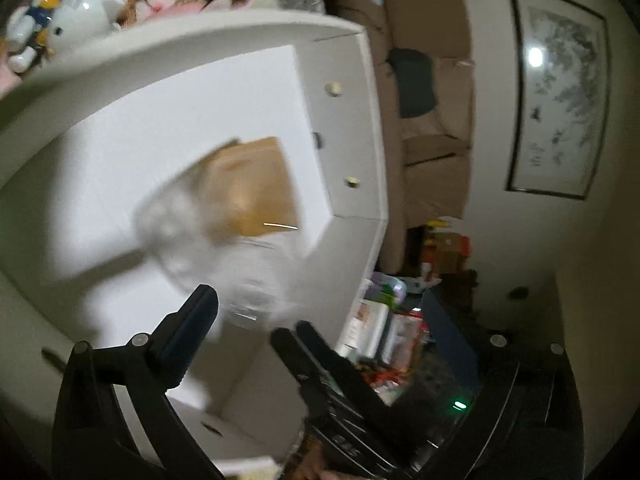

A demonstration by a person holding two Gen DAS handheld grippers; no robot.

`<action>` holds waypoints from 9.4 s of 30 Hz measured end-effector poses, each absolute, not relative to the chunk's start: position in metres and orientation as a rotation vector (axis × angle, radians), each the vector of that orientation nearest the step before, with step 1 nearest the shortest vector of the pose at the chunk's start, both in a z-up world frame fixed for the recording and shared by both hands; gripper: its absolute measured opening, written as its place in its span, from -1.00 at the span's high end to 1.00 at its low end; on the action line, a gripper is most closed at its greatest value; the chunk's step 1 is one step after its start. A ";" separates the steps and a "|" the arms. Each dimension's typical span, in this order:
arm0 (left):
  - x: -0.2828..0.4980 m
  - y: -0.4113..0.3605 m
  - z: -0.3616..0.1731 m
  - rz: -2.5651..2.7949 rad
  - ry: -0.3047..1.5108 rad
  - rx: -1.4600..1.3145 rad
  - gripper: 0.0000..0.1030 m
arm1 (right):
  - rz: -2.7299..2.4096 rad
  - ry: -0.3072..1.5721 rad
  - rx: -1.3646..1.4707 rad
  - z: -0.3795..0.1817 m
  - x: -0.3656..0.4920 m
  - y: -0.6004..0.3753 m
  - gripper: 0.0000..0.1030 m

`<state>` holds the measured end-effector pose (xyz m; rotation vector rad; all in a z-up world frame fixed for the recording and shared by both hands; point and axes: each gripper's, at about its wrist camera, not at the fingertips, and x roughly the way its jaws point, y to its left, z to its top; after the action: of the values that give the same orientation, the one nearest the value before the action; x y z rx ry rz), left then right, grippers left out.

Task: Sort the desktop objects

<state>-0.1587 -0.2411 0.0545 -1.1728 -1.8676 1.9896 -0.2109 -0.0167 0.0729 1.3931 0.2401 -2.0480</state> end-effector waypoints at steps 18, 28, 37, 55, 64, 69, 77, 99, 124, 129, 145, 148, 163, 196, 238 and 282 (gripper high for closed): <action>-0.123 -0.256 0.155 2.600 -0.944 -1.133 -1.00 | -1.778 0.514 1.547 0.038 -0.183 -0.082 -0.61; -0.102 -0.298 0.128 2.620 -0.942 -1.238 -1.00 | -1.857 0.581 1.534 0.032 -0.232 -0.112 -0.22; -0.110 -0.283 0.119 2.600 -0.791 -1.336 -1.00 | -1.923 0.772 1.353 0.037 -0.295 -0.148 -0.19; -0.122 -0.272 0.114 2.576 -0.748 -1.362 -1.00 | -1.944 0.910 1.114 0.039 -0.321 -0.182 -0.17; -0.124 -0.265 0.118 2.591 -0.697 -1.364 -1.00 | -2.042 0.872 1.189 0.049 -0.279 -0.151 -0.50; -0.123 -0.263 0.120 2.603 -0.690 -1.348 -1.00 | -2.035 0.689 1.228 0.084 -0.250 -0.107 -0.62; -0.129 -0.238 0.124 2.675 -0.509 -1.370 -1.00 | -2.068 0.367 1.177 0.132 -0.209 -0.013 -0.82; -0.117 -0.119 0.152 2.557 -0.472 -1.097 -1.00 | -2.490 -0.568 1.168 0.121 -0.120 0.281 -0.93; -0.355 0.109 0.107 2.167 -0.177 -1.513 -1.00 | -2.361 -1.546 1.020 0.000 -0.164 0.359 -0.93; -0.360 0.117 0.069 2.100 -0.137 -1.597 -0.95 | -2.373 -1.523 0.983 -0.006 -0.171 0.360 -0.81; -0.342 0.106 0.089 2.078 -0.128 -1.502 -0.67 | -2.460 -1.279 0.828 0.036 -0.166 0.344 -0.45; -0.332 0.099 0.102 2.059 -0.199 -1.461 -0.65 | -2.486 -1.183 0.767 0.058 -0.162 0.340 -0.42; -0.245 0.007 0.177 1.985 -0.599 -1.191 -0.25 | -2.264 -0.870 0.654 0.148 -0.129 0.268 0.16; -0.213 0.065 0.060 1.824 -1.016 -1.555 -0.94 | -2.094 -1.620 0.985 0.032 -0.162 0.364 -0.16; -0.236 -0.186 0.064 1.803 -1.702 -1.108 -0.11 | -1.821 -0.945 1.141 0.139 -0.245 0.121 -0.11; -0.303 -0.197 -0.028 1.831 -1.939 -1.202 -0.34 | -2.180 -0.002 1.439 0.105 -0.303 0.039 0.61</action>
<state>-0.3034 -0.1965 -0.0283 -1.2025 -1.9391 1.8310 -0.3034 0.0394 0.1047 1.4394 -0.0021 -2.1799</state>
